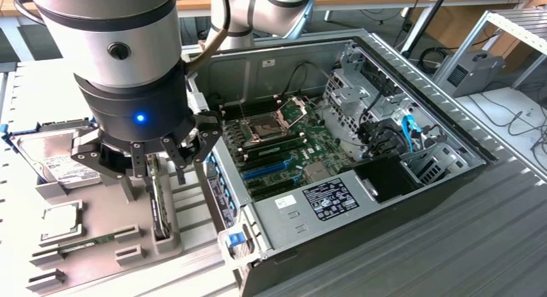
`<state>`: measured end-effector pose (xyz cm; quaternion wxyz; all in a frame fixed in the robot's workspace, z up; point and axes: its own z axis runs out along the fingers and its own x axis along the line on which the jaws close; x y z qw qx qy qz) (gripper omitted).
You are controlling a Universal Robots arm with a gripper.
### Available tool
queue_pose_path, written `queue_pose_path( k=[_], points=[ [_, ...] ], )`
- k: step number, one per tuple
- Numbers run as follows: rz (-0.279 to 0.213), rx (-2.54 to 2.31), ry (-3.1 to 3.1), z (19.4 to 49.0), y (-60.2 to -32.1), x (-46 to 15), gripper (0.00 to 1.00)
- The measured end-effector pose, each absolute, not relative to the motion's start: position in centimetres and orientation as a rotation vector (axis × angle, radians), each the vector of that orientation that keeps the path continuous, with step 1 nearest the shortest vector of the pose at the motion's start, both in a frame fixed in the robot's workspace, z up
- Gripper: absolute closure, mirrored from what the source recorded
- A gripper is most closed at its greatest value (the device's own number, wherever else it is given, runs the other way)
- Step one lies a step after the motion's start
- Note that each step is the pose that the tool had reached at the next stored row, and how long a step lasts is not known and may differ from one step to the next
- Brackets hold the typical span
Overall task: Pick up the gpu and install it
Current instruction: 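Pick up the gpu and move the gpu toward the slot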
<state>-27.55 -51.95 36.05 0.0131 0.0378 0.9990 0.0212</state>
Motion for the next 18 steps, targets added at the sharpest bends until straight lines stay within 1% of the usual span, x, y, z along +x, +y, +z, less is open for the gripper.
queue_pose_path(
  k=[18],
  points=[
    [0.066,0.118,3.112,35.44,-51.93,-27.56,0.58]
  ],
)
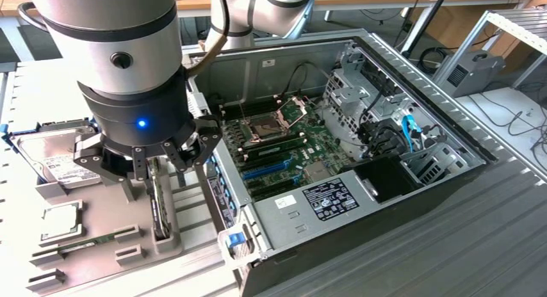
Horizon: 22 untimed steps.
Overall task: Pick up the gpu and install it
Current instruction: 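Pick up the gpu and move the gpu toward the slot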
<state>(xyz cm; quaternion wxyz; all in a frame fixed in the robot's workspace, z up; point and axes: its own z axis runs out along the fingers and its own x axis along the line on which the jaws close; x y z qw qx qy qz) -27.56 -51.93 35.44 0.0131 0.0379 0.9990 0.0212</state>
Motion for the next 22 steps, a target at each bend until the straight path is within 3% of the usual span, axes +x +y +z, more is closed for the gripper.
queue_pose_path(
  k=[22],
  points=[
    [0.066,0.118,3.112,33.3,-51.9,-27.6,0.58]
  ],
)
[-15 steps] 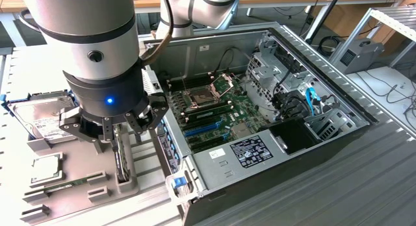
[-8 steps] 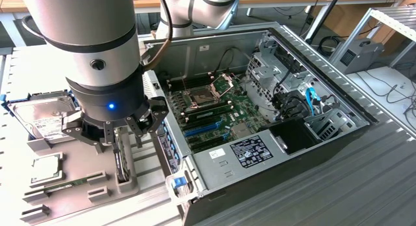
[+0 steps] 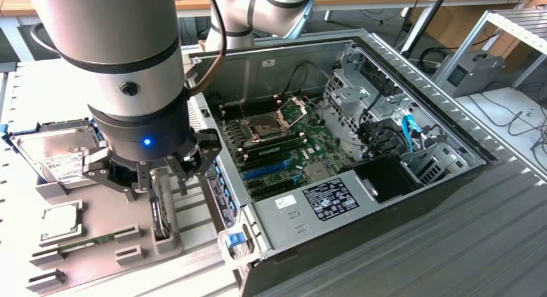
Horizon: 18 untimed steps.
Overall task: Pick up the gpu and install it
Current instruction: 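Pick up the gpu and move the gpu toward the slot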
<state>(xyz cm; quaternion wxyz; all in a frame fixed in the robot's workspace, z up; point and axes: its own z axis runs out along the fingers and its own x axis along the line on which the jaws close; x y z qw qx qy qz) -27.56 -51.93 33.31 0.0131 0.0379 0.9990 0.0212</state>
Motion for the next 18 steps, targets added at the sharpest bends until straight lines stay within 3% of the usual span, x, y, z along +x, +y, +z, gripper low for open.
queue_pose_path(
  k=[18],
  points=[
    [0.066,0.118,3.113,32.55,-51.93,-27.55,0.58]
  ],
)
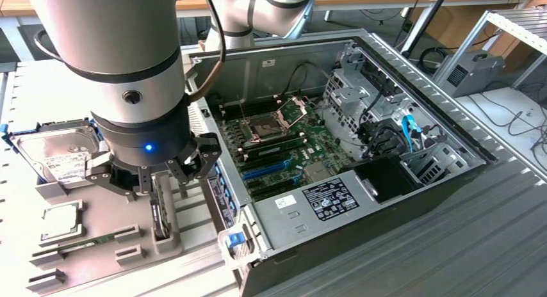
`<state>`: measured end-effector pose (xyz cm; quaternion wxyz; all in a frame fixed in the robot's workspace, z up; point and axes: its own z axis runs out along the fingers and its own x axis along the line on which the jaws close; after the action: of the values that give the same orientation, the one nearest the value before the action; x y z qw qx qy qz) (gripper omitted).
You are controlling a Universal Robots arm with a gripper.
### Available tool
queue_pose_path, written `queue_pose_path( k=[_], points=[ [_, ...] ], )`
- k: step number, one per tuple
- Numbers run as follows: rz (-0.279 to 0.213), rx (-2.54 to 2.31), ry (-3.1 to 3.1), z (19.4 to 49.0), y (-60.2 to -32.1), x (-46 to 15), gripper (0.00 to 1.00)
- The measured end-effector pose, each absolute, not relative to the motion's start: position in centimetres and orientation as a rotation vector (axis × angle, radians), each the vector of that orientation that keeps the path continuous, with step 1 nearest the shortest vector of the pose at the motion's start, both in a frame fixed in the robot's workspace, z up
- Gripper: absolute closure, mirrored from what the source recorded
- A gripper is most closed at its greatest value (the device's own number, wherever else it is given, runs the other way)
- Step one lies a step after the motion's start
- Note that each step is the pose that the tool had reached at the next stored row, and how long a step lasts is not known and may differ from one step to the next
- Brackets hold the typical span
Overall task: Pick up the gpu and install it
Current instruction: 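Pick up the gpu and move the gpu toward the slot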
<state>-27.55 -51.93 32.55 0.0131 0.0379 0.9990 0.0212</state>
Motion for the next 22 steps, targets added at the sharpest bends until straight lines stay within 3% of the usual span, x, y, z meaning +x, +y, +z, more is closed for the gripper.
queue_pose_path(
  k=[22],
  points=[
    [0.066,0.118,3.112,31.57,-51.91,-28.15,0.58]
  ],
)
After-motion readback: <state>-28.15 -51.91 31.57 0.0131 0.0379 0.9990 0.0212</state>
